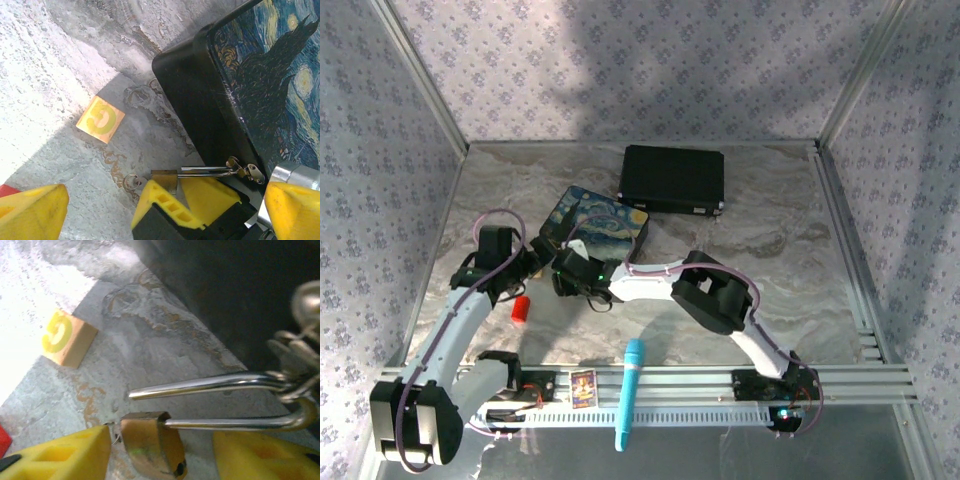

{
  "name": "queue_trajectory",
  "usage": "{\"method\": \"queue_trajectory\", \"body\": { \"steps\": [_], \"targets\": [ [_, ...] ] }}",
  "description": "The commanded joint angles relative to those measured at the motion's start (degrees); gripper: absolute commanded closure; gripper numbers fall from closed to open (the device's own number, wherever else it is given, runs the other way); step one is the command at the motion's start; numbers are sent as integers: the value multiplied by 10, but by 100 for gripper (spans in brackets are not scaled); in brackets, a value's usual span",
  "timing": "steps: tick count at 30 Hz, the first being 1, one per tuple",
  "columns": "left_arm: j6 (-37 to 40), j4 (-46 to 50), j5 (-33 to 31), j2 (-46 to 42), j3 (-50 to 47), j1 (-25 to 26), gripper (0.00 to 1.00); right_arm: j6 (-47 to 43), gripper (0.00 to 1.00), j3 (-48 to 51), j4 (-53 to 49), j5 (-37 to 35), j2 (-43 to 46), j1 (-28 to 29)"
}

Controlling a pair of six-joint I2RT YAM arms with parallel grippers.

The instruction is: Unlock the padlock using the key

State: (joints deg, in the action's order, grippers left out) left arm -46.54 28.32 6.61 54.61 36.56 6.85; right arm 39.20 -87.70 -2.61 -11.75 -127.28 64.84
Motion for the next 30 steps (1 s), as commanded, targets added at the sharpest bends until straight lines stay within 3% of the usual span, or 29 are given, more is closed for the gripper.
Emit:
{"method": "queue_trajectory", "body": {
  "steps": [1,13,21,26,30],
  "targets": [
    [-1,-12,-7,-8,2,-2,0,12,48,-12,-6,16,-26,-5],
    [-4,-16,-8,-8,-2,-2,0,23,75,112,64,48,37,-15],
    [28,-28,-10,-9,-1,22,0,45,95,315,248,134,130,-45],
    [110,-9,-92,21,45,119,0,24,96,395,296,215,177,-71],
    [234,14,-197,79,106,246,1,13,96,446,306,274,196,-89]
  ]
}}
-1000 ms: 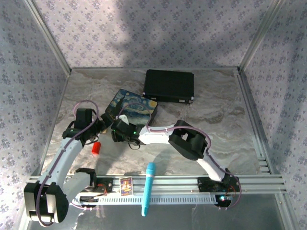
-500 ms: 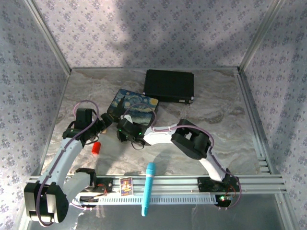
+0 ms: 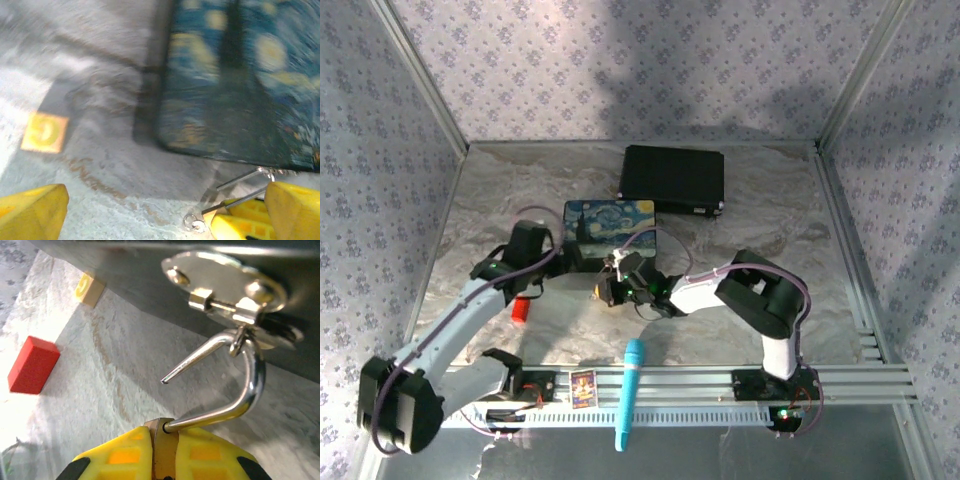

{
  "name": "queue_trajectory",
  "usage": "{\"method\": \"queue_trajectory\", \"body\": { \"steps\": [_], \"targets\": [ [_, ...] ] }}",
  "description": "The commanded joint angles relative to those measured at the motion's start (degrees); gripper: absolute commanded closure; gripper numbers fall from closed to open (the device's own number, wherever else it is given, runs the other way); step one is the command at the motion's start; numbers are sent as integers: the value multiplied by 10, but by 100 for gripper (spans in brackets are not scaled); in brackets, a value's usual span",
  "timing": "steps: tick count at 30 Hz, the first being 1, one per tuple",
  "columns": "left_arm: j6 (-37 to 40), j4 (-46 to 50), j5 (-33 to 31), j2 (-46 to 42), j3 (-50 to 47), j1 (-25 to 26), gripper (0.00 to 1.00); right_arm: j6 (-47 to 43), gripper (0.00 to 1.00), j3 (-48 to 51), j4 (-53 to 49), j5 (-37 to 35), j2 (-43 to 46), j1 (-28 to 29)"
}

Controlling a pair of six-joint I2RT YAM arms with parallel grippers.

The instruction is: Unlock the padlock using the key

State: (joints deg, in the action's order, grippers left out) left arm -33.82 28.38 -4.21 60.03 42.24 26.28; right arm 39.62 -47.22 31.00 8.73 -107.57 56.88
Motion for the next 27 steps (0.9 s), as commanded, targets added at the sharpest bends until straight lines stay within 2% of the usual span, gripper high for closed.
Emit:
{"method": "queue_trajectory", "body": {
  "steps": [1,2,5,8,12,15,19,24,27],
  "targets": [
    [146,24,-111,46,71,83,4,7,96,54,-25,81,5,-15],
    [186,34,-125,65,87,110,7,6,96,66,-22,87,11,-18],
    [299,69,-187,133,136,185,7,0,97,102,-21,94,33,-31],
    [349,101,-216,190,177,198,7,-6,97,129,-13,110,47,-50],
    [427,108,-164,217,175,199,13,-11,97,147,11,141,44,-68],
    [451,108,-180,238,165,202,19,-7,98,156,42,153,37,-74],
    [470,75,-182,293,156,214,28,32,100,178,139,175,12,-88],
    [479,89,-239,364,168,229,37,30,100,189,162,164,8,-95],
    [477,90,-219,374,164,228,43,31,100,202,171,147,18,-104]
  ]
}}
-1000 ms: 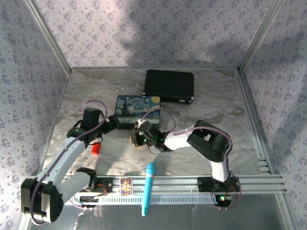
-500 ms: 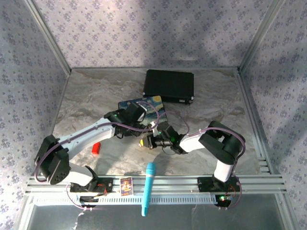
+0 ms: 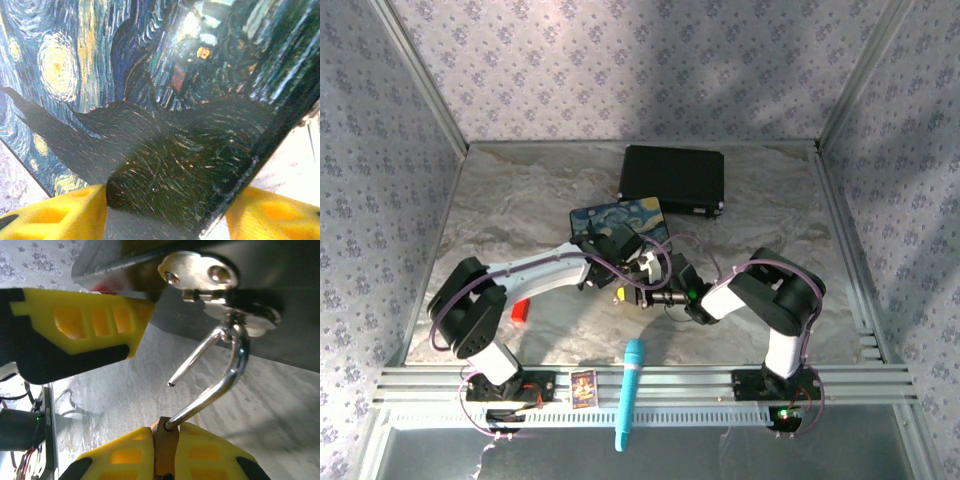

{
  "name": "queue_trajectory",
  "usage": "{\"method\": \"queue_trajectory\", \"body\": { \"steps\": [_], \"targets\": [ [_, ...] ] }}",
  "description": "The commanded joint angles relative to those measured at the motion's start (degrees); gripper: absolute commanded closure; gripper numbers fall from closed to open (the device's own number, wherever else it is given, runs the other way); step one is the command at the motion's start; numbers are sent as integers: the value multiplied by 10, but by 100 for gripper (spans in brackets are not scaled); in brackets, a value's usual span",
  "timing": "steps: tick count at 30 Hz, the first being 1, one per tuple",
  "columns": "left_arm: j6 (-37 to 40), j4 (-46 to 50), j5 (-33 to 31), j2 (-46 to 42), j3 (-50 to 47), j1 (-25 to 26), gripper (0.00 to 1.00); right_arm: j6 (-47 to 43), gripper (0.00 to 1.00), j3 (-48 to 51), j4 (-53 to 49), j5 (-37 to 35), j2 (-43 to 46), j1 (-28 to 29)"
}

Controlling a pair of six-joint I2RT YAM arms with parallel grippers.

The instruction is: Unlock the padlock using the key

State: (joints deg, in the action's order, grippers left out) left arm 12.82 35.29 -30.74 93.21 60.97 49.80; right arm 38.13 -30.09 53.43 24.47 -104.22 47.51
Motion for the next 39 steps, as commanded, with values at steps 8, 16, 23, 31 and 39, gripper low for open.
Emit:
{"method": "queue_trajectory", "body": {
  "steps": [8,16,23,31,39],
  "targets": [
    [14,23,72,64,-28,-9,56,57,100,45,9,-20,-16,-45],
    [14,3,54,74,-34,0,100,88,100,40,82,-111,-45,-5],
    [13,-4,70,74,-37,7,100,184,100,40,199,-207,-85,42],
    [18,-8,73,75,-45,7,100,225,100,28,248,-279,-100,47],
    [23,-18,69,78,-51,14,100,229,100,35,261,-315,-84,40]
  ]
}}
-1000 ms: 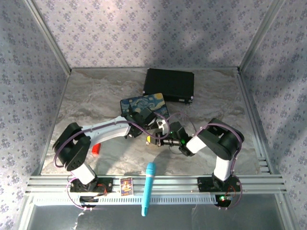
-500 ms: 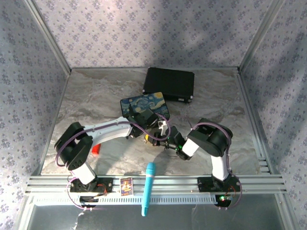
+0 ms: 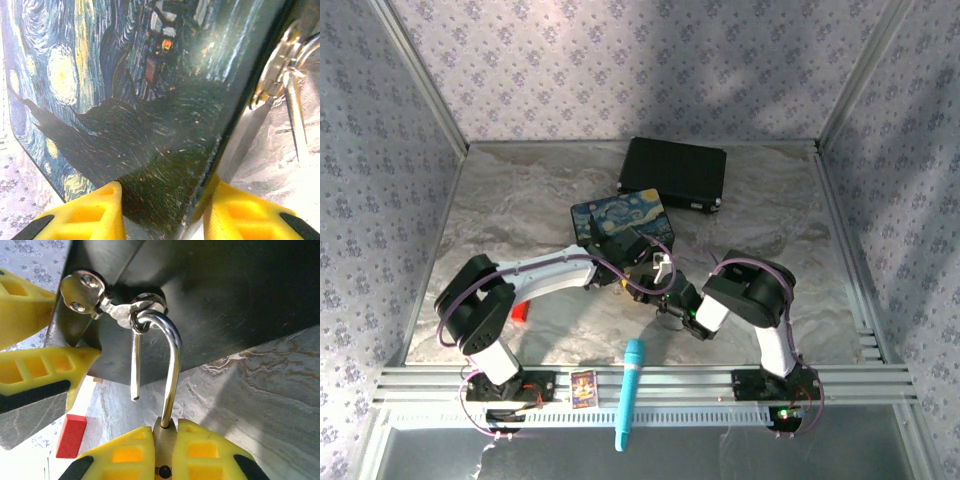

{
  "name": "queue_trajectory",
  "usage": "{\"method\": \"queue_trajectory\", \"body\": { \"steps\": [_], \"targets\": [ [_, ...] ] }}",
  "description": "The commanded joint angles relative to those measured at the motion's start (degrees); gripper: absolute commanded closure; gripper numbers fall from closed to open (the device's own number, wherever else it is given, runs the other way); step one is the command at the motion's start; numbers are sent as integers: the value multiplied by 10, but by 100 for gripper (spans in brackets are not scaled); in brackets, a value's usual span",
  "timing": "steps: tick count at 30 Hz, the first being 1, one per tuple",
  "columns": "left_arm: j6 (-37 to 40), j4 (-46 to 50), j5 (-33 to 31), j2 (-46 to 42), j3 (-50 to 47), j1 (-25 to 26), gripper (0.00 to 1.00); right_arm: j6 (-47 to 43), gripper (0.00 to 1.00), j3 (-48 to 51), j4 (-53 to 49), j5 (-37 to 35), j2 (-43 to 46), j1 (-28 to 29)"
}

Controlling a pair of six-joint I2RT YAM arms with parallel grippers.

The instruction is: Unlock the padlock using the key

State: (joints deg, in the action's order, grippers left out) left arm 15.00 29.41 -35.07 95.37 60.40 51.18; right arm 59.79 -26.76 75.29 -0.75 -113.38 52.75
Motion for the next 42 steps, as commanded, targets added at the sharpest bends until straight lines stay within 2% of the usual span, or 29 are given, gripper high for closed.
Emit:
{"method": "queue_trajectory", "body": {
  "steps": [1,7,12,22,29,39,42],
  "targets": [
    [1,39,110,57,-46,1,100,14,100,2,42,-66,11,-14],
    [1,38,122,56,-48,1,100,77,100,-10,43,-101,7,-7],
    [2,38,126,58,-44,1,100,80,100,-38,37,-116,5,12],
    [2,37,128,56,-49,2,100,104,100,-32,42,-145,-17,-5],
    [4,32,129,51,-58,3,100,116,100,-31,42,-132,29,-27],
    [8,31,127,52,-64,2,100,131,100,-30,40,-122,18,-52],
    [8,31,126,49,-66,3,100,139,100,-25,31,-94,8,-67]
  ]
}}
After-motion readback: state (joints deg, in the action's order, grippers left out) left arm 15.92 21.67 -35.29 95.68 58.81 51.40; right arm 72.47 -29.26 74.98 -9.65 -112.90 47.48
